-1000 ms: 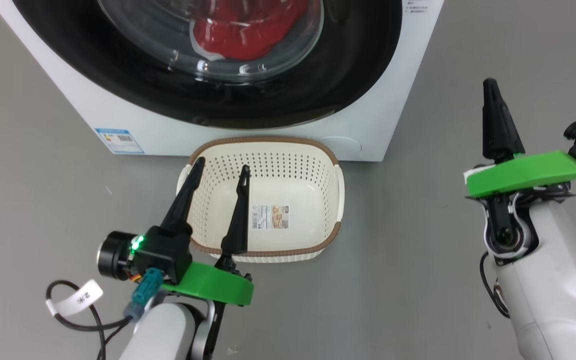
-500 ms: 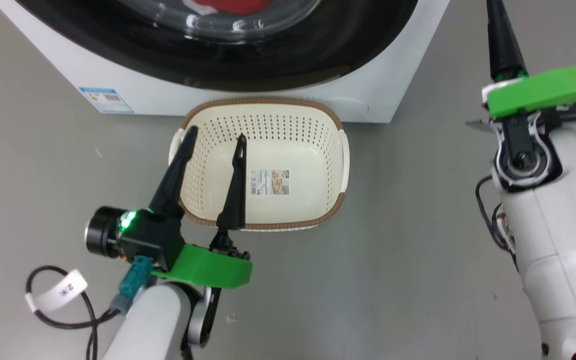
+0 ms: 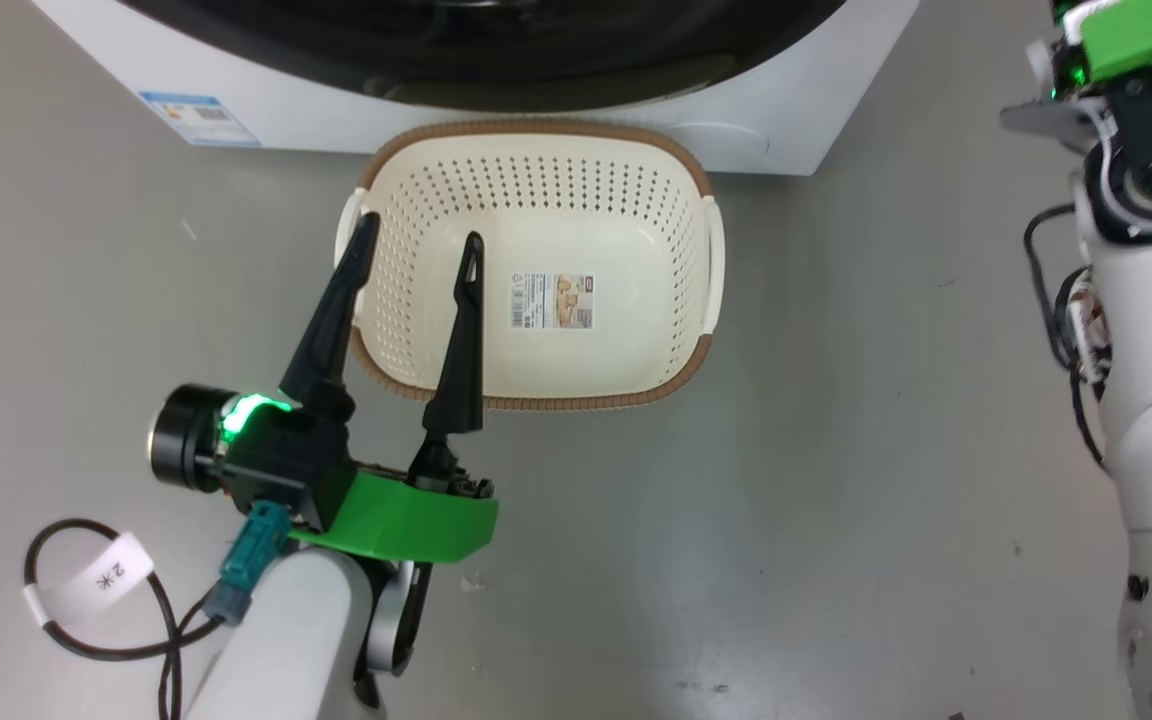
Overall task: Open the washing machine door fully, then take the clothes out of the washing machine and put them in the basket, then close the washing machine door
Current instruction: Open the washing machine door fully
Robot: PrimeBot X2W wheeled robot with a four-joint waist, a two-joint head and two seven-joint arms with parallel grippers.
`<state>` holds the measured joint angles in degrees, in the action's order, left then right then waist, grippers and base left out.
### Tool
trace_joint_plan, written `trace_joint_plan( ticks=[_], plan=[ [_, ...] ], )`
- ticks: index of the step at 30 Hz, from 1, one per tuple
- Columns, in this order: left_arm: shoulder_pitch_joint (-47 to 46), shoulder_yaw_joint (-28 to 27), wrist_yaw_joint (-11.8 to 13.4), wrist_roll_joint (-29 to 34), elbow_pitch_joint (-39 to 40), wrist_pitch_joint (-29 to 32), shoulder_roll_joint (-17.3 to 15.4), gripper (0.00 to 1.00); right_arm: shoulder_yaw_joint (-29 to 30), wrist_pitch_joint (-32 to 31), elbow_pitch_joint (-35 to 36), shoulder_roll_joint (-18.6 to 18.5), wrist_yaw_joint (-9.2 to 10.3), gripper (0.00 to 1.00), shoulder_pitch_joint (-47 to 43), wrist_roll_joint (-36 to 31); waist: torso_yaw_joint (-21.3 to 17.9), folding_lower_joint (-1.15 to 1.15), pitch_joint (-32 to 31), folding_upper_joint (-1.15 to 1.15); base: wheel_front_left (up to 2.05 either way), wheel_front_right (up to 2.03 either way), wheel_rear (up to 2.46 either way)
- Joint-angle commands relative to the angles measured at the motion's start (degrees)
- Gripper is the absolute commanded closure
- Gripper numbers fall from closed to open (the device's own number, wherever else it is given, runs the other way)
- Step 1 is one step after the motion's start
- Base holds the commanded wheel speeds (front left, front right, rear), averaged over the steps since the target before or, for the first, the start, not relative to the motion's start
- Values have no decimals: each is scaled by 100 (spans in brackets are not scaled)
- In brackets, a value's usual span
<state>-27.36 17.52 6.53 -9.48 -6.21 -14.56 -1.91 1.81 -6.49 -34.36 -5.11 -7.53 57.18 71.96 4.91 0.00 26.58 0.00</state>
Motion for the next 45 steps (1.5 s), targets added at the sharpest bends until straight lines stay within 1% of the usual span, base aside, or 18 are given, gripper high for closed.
trace_joint_plan(
  ticks=[1,6,14,20,29,36,45],
  plan=[
    [-89,-195,-27,82,173,-44,-101,0,-26,-99,122,67,4,100,169,50,59,0,106,0,0,0,0],
    [-123,-184,-44,98,184,-44,-100,0,127,-736,-91,9,4,100,535,303,135,0,240,0,0,0,0],
    [-166,-124,-29,24,178,-44,-99,0,310,-1359,-423,-46,4,100,1091,374,254,0,416,0,0,0,0],
    [-206,-38,-2,-48,172,-44,-98,0,394,-1665,-676,-53,4,100,1465,321,322,0,527,0,0,0,0],
    [-257,55,61,-123,172,-44,-98,0,463,-1929,-940,-46,4,100,1809,130,421,0,637,0,0,0,0],
    [-251,30,94,-147,148,-44,-98,0,543,-2258,-1050,6,4,100,1864,106,407,0,614,0,0,0,0],
    [-238,15,100,-129,113,-44,-97,0,578,-2519,-997,121,4,100,1753,85,331,0,523,0,0,0,0]
  ],
)
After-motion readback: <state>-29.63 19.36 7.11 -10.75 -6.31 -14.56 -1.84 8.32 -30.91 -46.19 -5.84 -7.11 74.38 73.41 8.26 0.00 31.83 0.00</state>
